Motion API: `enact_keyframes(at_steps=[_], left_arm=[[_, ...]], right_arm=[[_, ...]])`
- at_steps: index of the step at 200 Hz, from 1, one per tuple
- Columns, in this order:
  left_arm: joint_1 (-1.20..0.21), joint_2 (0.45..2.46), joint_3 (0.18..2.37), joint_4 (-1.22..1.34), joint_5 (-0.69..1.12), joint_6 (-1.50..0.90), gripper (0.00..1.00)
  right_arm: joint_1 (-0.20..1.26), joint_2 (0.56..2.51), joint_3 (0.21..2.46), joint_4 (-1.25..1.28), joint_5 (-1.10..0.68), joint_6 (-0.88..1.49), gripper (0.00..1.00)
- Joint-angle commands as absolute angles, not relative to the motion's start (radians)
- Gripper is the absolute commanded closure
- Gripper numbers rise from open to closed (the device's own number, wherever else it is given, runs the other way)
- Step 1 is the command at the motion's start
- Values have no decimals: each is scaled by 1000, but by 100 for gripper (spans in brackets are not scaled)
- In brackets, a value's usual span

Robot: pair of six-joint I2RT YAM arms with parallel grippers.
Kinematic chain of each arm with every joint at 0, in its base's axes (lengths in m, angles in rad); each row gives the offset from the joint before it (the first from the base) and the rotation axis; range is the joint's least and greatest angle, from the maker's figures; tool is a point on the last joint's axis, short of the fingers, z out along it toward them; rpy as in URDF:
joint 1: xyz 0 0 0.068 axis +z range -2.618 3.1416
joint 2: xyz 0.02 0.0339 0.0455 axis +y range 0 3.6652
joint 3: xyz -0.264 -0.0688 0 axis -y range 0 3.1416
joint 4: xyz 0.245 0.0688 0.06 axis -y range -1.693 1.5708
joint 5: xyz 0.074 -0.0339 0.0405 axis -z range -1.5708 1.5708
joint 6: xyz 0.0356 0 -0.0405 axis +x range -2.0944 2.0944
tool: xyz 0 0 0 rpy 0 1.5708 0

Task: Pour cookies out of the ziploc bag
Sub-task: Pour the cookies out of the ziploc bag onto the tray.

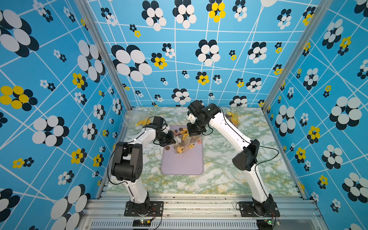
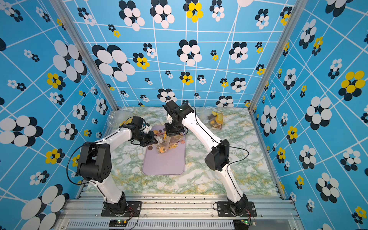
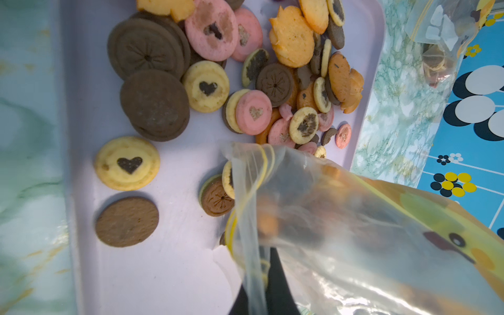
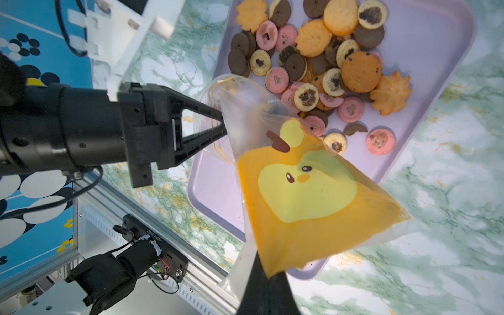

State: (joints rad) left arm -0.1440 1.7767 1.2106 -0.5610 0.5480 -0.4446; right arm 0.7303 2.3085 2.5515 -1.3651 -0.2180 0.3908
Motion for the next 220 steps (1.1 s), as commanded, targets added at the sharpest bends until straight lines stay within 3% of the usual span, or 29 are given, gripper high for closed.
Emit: enact_keyframes(at_steps=[1, 176, 220], left_arm=[[-132, 1766, 1206, -610, 514, -433, 100], [-119, 1691, 1169, -558, 555, -463, 100], [-114, 1661, 1178, -574, 551, -464, 100]], right_arm=[[735, 2347, 2633, -1450, -219, 370, 100], [760, 2316, 2679, -1382, -265, 375, 100], [759, 2308, 2515, -1397, -190, 338, 100]])
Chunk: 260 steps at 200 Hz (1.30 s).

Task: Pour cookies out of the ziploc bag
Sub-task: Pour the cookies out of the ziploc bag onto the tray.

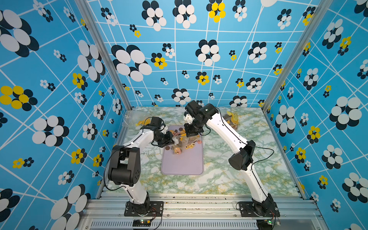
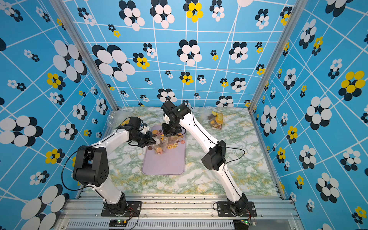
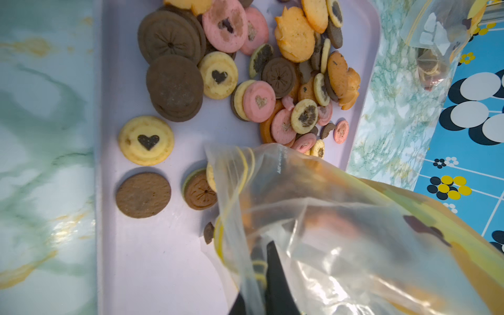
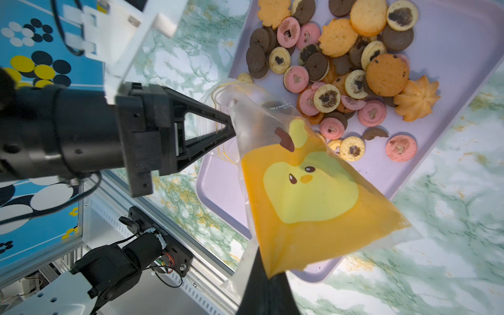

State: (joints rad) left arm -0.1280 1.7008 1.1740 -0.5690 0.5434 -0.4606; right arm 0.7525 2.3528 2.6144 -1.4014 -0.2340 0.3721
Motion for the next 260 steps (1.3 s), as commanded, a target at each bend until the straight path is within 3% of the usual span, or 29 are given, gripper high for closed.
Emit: enact_keyframes(at_steps=[1, 48, 65, 83, 98, 120, 146, 198, 216, 236, 251, 260], left_arm=[[-114, 1661, 1179, -574, 550, -464, 100], [-114, 1681, 1156, -593, 549, -456, 100], [-114, 1678, 1150, -608, 537, -440, 100], [-114, 1679, 1152, -632, 526, -426, 100], [-114, 1675, 1149, -640, 527, -420, 100], [-115, 1656, 1133, -624, 549, -423, 100], [-120, 1635, 1117, -602, 574, -432, 97], [-136, 1604, 1088, -573, 592, -453, 59], [-138, 1601, 1087, -569, 594, -454, 51], [-141, 1617, 1092, -565, 594, -456, 50], [-140, 1639, 1097, -561, 595, -456, 52], [-138, 1647, 1098, -556, 597, -461, 55]], right_arm=[[760, 2305, 2505, -1393, -189, 339, 100], [748, 2113, 2034, -1124, -185, 390, 100], [743, 2047, 1901, -1025, -210, 434, 65], [719, 1972, 1785, -928, -248, 482, 39], [689, 1915, 1683, -838, -307, 533, 26], [639, 1845, 1491, -654, -393, 638, 18], [609, 1872, 1421, -476, -488, 743, 18], [607, 2001, 1422, -313, -565, 896, 25], [608, 2024, 1410, -265, -586, 936, 33], [609, 2034, 1408, -258, -593, 944, 43], [609, 2035, 1408, -257, -599, 944, 65], [609, 2034, 1409, -260, -602, 941, 70]])
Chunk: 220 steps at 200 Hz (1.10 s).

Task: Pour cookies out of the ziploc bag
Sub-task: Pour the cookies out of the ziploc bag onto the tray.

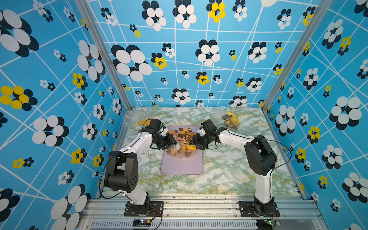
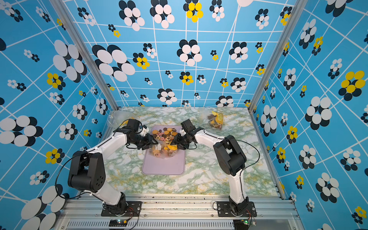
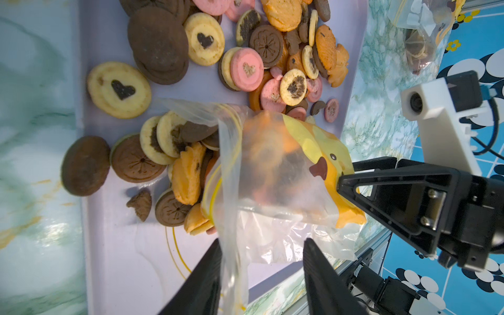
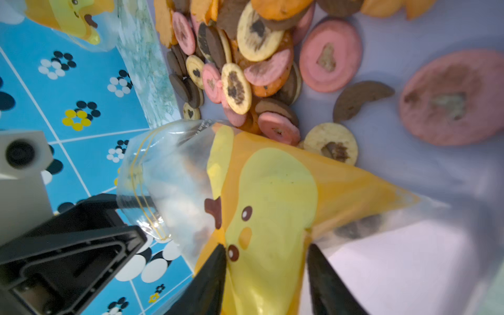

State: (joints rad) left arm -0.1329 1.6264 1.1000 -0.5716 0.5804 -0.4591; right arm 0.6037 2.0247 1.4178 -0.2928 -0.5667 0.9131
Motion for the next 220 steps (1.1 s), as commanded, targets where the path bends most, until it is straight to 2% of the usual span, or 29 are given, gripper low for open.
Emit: enact_keyframes(at_steps=[1, 7, 12, 23, 41, 86, 165, 220], left_arm=[[-139, 1647, 1098, -556, 597, -460, 55], [-140, 1650, 1098, -551, 596, -463, 56], [-139, 1652, 1099, -549, 595, -466, 62], [-138, 1654, 1100, -549, 589, -469, 68], [-139, 1659, 1100, -542, 590, -474, 78], [-140, 1682, 1107, -555, 582, -474, 94], [-138, 1692, 1112, -571, 571, -465, 93], [-140, 1711, 1088, -531, 588, -476, 99]], right_arm=[[608, 2033, 1409, -260, -603, 941, 70], [609, 2031, 1415, -266, -608, 931, 74], [609, 2028, 1420, -273, -609, 927, 79], [608, 2021, 1427, -292, -599, 912, 84], [608, 2013, 1456, -329, -601, 885, 100], [621, 1985, 1560, -440, -590, 802, 100], [655, 1994, 1834, -783, -511, 631, 100], [700, 2067, 2047, -994, -447, 540, 100]])
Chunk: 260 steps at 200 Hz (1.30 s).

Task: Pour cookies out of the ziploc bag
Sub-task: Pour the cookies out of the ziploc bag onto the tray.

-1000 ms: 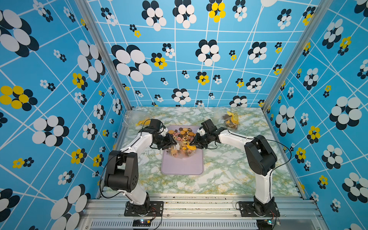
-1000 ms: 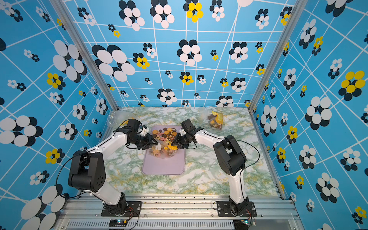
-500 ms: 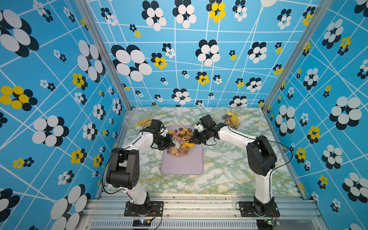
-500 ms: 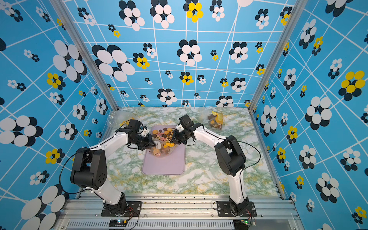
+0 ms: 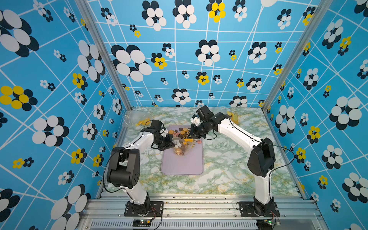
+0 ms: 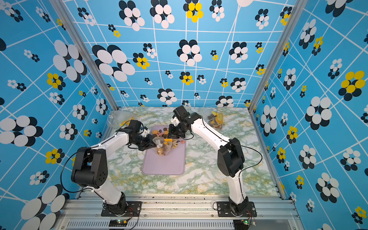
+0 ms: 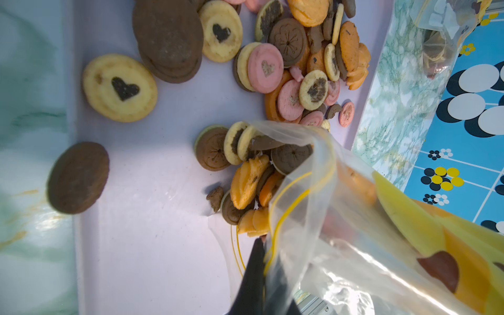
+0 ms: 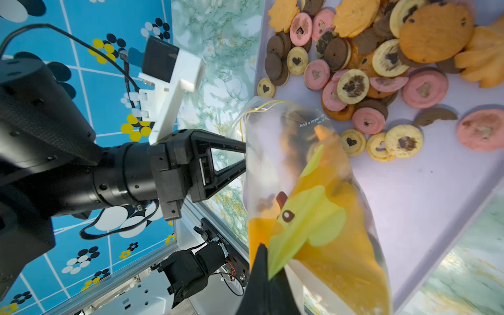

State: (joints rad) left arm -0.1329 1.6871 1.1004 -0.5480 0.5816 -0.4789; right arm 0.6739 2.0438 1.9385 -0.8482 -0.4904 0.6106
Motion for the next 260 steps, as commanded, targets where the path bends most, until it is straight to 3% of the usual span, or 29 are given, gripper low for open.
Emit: enact_keyframes(at_steps=[1, 260], left_arm=[[-140, 1711, 1088, -530, 589, -476, 99], [-150, 1669, 960, -469, 552, -525, 99]], right_arm=[[700, 2067, 2052, -999, -445, 539, 100], [738, 2221, 2440, -1408, -283, 382, 100]])
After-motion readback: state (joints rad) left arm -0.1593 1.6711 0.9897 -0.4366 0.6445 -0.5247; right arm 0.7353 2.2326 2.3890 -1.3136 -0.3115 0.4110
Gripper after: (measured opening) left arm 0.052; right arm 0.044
